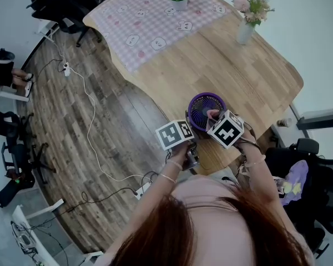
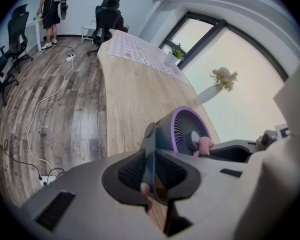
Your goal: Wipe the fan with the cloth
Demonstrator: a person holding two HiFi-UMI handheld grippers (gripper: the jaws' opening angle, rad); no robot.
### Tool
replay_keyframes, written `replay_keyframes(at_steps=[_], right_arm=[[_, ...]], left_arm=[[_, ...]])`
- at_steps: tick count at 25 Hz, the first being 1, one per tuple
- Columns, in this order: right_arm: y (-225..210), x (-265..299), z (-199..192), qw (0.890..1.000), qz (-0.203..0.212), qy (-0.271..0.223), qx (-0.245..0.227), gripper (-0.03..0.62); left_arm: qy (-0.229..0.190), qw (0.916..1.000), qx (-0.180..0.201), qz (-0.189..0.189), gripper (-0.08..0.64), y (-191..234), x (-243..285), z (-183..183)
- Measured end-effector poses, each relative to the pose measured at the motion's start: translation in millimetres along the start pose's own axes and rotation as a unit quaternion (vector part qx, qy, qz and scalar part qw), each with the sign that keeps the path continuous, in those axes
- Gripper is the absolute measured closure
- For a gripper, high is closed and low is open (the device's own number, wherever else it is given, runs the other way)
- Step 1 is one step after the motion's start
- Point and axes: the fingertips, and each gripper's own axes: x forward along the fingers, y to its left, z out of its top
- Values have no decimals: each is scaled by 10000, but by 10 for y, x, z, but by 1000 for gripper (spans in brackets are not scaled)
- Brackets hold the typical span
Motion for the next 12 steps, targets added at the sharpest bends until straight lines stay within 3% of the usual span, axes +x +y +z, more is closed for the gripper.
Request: replay_keyframes(at_steps=[12], right_arm=[[215,81,175,9990,334,-111,-277,571]], left_arm=[[106,9996,254,-34,509,-13,25,7]])
